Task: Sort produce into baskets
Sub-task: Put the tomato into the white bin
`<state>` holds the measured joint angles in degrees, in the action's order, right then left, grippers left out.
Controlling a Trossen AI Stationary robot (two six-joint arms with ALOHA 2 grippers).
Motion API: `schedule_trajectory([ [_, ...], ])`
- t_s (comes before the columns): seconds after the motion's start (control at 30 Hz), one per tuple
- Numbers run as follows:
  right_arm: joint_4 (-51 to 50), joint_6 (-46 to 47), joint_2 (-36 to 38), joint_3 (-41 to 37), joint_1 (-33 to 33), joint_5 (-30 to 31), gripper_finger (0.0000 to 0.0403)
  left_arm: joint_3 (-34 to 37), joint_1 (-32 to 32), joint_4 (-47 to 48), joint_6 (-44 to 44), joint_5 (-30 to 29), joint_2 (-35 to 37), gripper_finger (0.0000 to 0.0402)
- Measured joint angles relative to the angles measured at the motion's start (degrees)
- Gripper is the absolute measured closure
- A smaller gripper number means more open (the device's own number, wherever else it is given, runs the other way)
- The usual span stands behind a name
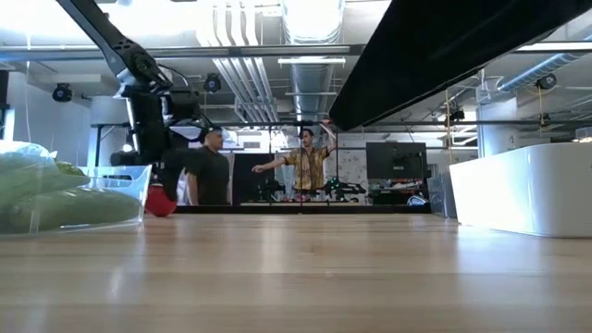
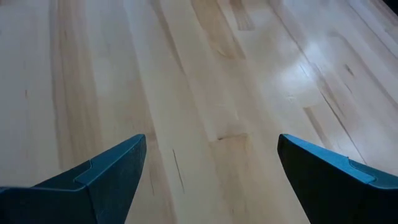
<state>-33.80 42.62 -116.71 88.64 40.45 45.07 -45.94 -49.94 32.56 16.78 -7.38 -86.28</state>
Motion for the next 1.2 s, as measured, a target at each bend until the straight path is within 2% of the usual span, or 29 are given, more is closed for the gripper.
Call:
schedule_trajectory([
  [0.13,-0.2,-0.3,0.0,0.0,0.0,0.0,0.0046,-0.4,6.4,-0.4,4.3,7.9,2.7,0.0146],
  [0.33,-0.2,-0.8,0.0,0.0,-0.1,0.1,0.0046,2.0,25.4,-19.5,10.5,7.9,6.6,0.0140],
  [0.47,-0.2,-0.2,0.0,0.0,0.2,0.1,0.0046,2.1,37.3,-29.1,12.7,4.6,5.5,0.0137],
  [0.57,-0.2,-0.3,0.0,0.0,0.6,0.1,0.0046,2.2,45.1,-33.0,13.5,-0.5,2.5,0.0137],
  [0.67,-0.1,-0.3,0.0,0.1,0.7,0.1,0.0046,0.4,51.6,-35.7,15.1,-2.5,-0.5,0.0136],
  [0.87,-0.2,0.0,0.2,0.1,0.7,0.1,0.0046,-3.9,59.0,-31.9,15.8,-6.4,-5.2,0.0135],
  [1.1,-0.2,0.2,0.2,0.1,0.7,0.1,0.0046,-10.5,61.0,-22.0,10.0,-3.6,-11.7,0.0134],
  [1.2,-0.2,0.3,0.2,0.1,0.7,0.1,0.0046,-13.5,61.1,-17.3,10.4,-3.5,-14.9,0.0134],
])
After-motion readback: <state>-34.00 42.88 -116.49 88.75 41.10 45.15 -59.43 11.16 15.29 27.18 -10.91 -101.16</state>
